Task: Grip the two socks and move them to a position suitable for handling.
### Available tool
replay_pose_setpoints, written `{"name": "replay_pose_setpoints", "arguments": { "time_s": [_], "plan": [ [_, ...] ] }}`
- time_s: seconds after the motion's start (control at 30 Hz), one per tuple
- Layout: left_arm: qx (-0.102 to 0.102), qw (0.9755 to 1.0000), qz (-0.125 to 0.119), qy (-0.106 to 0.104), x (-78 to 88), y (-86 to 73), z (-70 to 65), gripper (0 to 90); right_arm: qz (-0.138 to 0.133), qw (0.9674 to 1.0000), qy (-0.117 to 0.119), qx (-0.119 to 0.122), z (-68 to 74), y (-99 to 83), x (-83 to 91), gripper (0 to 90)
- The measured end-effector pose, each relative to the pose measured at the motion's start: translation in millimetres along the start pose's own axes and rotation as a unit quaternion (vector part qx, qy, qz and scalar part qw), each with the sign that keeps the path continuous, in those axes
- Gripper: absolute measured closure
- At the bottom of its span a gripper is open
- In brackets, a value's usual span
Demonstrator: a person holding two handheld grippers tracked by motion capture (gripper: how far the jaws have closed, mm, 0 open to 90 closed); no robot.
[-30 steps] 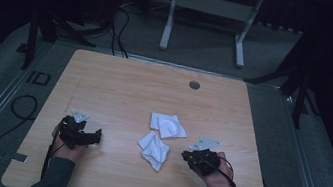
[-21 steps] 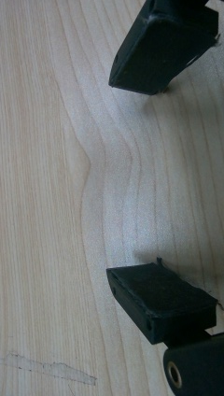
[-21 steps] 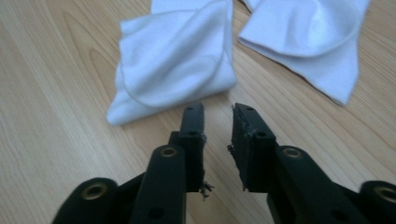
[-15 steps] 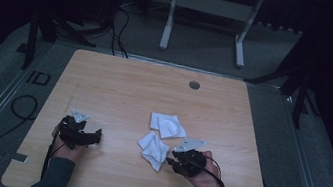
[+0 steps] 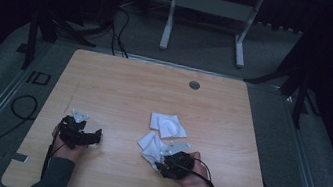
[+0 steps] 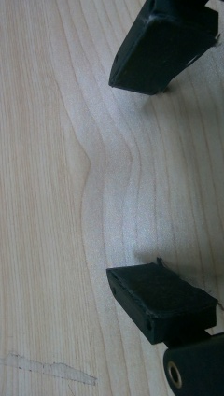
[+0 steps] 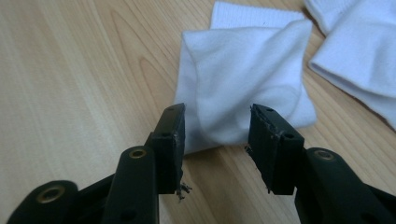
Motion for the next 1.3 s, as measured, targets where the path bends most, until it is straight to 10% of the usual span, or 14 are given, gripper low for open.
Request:
{"name": "replay_pose_setpoints", "arguments": {
  "time_s": [0.23,0.93,1.3],
  "plan": [
    [0.000,1.0000,0.000,0.000,0.0,0.0,0.0,8.7,-0.001,0.9999,0.000,-0.012,-3.4,0.8,-3.5,86.1],
    [0.000,1.0000,0.000,0.000,0.0,0.0,0.0,8.7,-0.043,0.9975,-0.056,0.005,-29.3,24.2,49.9,87.1],
    [0.000,1.0000,0.000,0.000,0.0,0.0,0.0,8.7,-0.034,0.9959,-0.083,0.012,-35.2,7.1,71.9,87.0]
  ]
}}
Point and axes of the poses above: each handheld gripper's, and its own axes: x roughly backward along the jaws, y roughly out of its top, z roughly to its left, the point moved 3 cm from there along -x, roughly forward along the jaws, and after that the axes turned 6 degrees about x, right-handed, at the moved point
